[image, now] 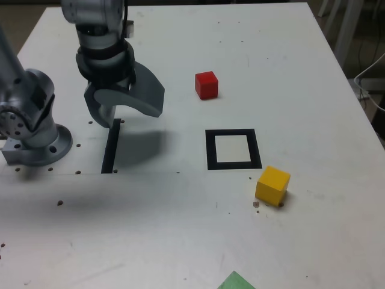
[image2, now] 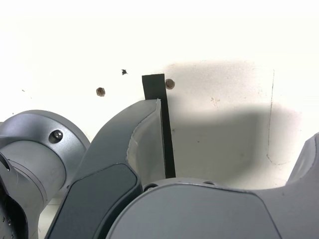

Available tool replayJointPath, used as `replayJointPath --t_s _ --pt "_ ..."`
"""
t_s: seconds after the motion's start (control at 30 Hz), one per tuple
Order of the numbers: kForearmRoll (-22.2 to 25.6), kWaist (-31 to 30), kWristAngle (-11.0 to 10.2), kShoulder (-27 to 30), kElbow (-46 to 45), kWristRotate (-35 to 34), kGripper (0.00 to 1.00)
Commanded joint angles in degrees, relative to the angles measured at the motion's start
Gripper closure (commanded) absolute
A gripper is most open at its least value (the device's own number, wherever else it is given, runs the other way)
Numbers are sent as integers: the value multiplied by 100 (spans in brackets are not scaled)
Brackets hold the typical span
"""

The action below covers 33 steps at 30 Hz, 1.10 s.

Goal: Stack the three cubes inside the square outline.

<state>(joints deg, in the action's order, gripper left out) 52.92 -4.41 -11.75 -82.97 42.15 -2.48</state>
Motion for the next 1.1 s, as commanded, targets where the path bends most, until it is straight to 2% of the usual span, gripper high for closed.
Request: replayJointPath --t_s 0.0,0.2,0.3,0.37,0.53,0.6,0.77,1.07 --pt "-8 -7 -23 50 -10 -7 0" --pt "-38 -7 -77 62 -1 -7 1" --pt "-55 -7 -36 74 34 4 0" --pt "-19 -7 137 89 43 18 0" --pt "293 16 809 122 192 37 0" --pt "459 67 901 128 323 37 1" --pt "801 338 891 81 599 86 1" --pt "1013 809 841 -338 1438 684 0"
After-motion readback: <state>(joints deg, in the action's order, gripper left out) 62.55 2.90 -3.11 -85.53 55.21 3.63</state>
